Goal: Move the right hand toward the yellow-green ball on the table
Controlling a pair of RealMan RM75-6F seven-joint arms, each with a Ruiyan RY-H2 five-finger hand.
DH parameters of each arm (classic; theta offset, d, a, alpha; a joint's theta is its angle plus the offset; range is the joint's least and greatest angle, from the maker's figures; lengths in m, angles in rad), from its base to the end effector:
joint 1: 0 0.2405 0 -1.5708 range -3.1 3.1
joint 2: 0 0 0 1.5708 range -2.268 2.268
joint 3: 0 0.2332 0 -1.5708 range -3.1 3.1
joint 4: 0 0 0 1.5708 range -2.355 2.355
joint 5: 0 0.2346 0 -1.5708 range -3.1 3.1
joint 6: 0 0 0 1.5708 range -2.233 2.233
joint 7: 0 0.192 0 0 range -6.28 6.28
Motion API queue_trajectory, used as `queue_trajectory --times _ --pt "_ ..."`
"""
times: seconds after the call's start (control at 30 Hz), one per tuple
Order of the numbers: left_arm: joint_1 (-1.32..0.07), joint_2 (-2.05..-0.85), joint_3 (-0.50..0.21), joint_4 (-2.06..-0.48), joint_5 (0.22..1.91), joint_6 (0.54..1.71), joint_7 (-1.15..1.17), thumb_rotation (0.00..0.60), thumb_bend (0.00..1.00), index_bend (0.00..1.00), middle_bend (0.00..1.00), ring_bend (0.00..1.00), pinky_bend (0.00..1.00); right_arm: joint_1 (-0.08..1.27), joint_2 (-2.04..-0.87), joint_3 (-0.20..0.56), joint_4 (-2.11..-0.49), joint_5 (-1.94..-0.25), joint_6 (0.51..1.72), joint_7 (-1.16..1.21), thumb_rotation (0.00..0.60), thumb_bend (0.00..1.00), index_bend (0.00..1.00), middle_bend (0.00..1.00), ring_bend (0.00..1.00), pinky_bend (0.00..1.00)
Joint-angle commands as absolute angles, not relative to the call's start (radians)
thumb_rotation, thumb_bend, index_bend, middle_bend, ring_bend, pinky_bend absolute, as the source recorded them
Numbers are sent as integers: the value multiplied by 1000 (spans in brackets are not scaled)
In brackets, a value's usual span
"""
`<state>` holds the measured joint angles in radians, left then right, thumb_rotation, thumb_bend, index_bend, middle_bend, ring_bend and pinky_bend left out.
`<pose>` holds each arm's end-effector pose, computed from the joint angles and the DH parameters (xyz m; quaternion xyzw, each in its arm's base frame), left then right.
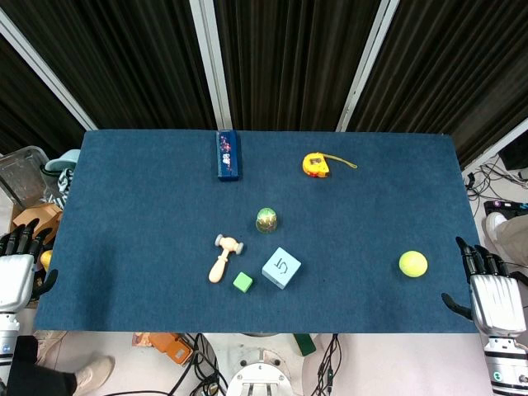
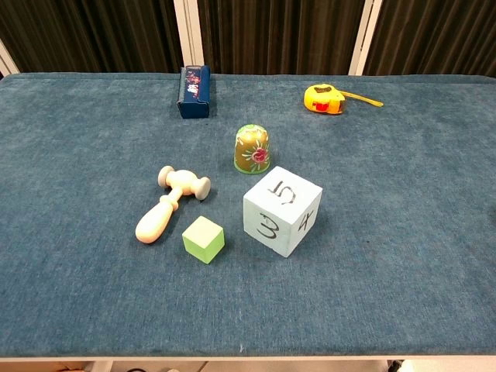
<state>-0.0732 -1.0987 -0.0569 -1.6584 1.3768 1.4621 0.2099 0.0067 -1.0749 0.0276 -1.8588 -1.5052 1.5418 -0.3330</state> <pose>-0.3169 0.2254 0.1334 -0.5937 -0.3703 -0.3021 0.6474 -0.2631 -0.1997 0.1238 0.6032 -0.3625 0.3348 0.6266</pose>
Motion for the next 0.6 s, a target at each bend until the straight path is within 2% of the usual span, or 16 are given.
queue_trajectory --times 0.03,0.6 --pt "-73 -1099 -57 -1659 1377 1462 211 600 280 139 0 0 112 6 -1075 28 -1858 -1507 1542 -332 600 248 41 248 189 225" --pt "-72 -1099 -57 -1661 1375 1464 212 600 280 139 0 0 111 9 -1066 22 -1862 -1510 1518 -311 600 248 41 248 189 225"
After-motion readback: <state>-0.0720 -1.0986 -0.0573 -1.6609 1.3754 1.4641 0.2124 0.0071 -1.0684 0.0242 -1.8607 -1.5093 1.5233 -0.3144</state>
